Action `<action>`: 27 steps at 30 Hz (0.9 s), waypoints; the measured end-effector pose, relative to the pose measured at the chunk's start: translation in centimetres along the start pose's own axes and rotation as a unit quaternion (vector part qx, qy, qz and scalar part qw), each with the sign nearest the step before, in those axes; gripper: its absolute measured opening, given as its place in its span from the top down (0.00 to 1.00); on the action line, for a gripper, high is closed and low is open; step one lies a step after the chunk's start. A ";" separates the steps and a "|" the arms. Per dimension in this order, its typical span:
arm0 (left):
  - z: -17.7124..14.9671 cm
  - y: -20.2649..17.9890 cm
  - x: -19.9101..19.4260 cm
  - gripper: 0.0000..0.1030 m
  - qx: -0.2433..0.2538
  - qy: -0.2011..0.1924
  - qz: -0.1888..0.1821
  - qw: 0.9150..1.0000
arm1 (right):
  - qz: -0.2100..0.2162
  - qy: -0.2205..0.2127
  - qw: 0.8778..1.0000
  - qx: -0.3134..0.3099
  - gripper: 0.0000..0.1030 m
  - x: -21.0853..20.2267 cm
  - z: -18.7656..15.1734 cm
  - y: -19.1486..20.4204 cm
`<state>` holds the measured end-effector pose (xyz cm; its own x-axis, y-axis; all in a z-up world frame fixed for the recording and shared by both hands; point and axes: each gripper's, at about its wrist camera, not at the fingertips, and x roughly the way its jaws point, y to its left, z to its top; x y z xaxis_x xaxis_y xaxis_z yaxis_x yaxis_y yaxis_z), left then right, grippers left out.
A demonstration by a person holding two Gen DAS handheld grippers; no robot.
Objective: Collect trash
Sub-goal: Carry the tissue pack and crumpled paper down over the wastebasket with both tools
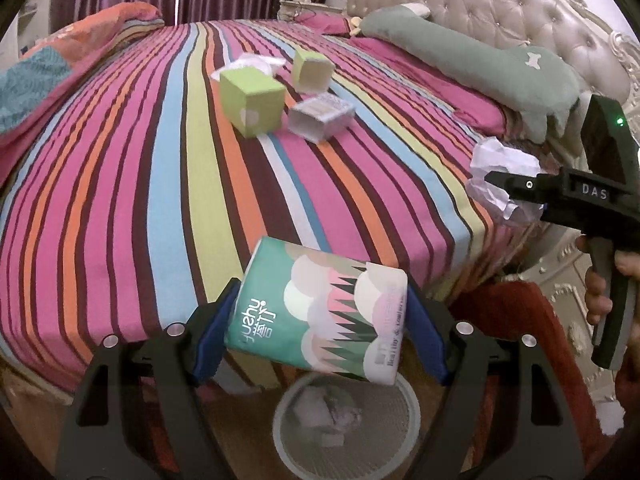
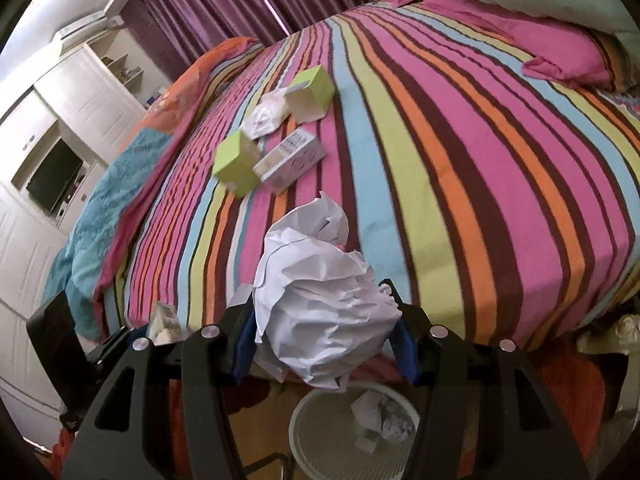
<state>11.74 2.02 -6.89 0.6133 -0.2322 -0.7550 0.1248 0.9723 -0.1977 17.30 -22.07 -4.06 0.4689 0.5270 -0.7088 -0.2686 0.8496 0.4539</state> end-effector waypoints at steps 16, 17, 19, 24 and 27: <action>-7.4 -2.9 1.2 0.27 0.003 0.087 0.010 0.996 | -0.007 0.096 0.995 0.011 0.48 1.6 -8.7 0.5; -7.4 -2.9 1.2 0.27 0.004 0.089 0.011 0.996 | -0.010 0.105 0.994 0.015 0.48 1.8 -9.1 0.3; -7.5 -2.9 1.5 0.27 -0.004 0.099 0.008 0.995 | -0.011 0.119 0.992 0.027 0.48 2.2 -9.8 0.0; -8.3 -2.7 3.0 0.27 -0.020 0.142 0.006 0.990 | -0.014 0.162 0.985 0.050 0.48 3.6 -11.5 -0.9; -8.7 -2.6 4.0 0.27 -0.030 0.166 0.000 0.986 | -0.015 0.187 0.980 0.060 0.48 4.5 -12.4 -1.4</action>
<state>7.05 -1.66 -14.86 0.3225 -0.2372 -0.9164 0.0728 0.9715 -0.2258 9.36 -20.59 -14.57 0.1275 0.4925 -0.8609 -0.1484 0.8677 0.4744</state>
